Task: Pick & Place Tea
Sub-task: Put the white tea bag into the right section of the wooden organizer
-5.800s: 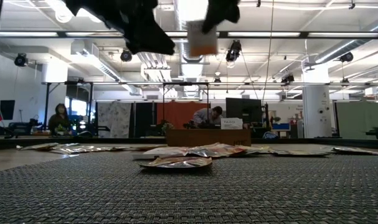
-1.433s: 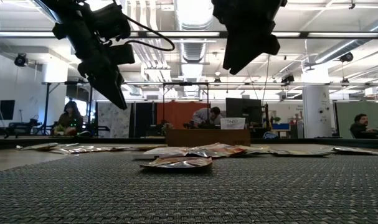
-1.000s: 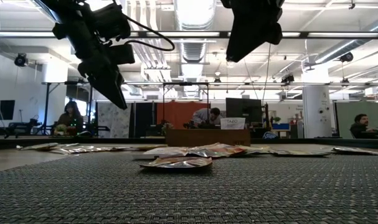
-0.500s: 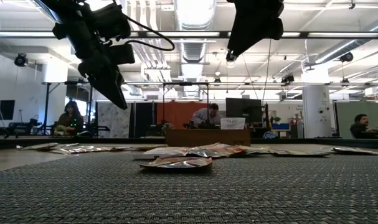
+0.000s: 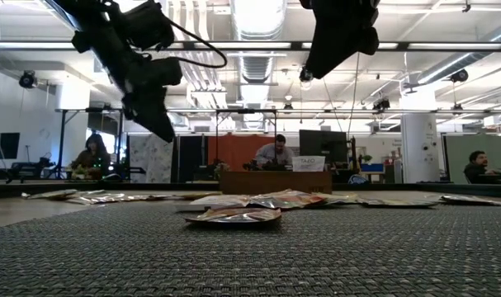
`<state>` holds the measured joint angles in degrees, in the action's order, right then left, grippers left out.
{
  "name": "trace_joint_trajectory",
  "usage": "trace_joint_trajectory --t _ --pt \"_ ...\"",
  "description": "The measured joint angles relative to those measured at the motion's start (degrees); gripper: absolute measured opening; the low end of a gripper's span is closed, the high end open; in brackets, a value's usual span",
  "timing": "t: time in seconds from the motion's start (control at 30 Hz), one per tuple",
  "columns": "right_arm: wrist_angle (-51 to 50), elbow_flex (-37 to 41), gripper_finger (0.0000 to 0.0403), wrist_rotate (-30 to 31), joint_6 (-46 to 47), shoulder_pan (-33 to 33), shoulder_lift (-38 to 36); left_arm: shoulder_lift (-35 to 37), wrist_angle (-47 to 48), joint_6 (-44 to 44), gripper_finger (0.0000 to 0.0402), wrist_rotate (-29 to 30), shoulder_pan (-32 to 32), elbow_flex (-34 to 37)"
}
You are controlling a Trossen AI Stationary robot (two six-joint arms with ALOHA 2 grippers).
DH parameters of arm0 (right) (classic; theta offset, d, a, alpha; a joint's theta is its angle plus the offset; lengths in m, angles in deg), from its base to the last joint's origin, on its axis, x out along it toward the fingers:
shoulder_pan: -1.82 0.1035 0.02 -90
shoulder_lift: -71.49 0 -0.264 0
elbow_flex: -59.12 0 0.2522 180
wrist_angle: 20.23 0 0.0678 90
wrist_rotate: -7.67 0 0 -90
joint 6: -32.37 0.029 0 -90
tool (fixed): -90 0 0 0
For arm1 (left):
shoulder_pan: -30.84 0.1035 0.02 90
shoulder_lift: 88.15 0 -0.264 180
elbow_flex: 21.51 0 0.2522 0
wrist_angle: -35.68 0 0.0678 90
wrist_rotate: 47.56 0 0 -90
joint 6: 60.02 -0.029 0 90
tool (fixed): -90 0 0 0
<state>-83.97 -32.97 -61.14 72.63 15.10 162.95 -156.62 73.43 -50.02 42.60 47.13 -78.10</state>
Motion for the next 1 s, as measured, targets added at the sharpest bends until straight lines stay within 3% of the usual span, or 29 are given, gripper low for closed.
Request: trace_joint_trajectory --t 0.1,0.33,0.6,0.8,1.0 --pt "0.0 0.0 0.0118 0.0 0.4 0.0 0.0 -0.1 -5.9 5.4 0.0151 1.7 0.1 0.6" --pt "-0.5 0.7 0.0114 1.3 2.9 -0.1 0.0 -0.2 -24.1 8.1 0.0151 1.4 -0.6 4.9" --pt "-0.4 2.0 0.0114 1.3 5.1 -0.1 0.1 0.0 -25.9 12.9 0.0151 1.2 -0.6 6.7" --pt "-0.4 2.5 0.0114 1.3 5.9 0.0 0.1 0.5 -34.1 15.0 0.0151 1.2 -0.9 6.7" --pt "-0.4 2.8 0.0114 1.3 5.8 0.1 0.1 0.5 -32.1 19.5 0.0151 0.7 -1.2 6.7"
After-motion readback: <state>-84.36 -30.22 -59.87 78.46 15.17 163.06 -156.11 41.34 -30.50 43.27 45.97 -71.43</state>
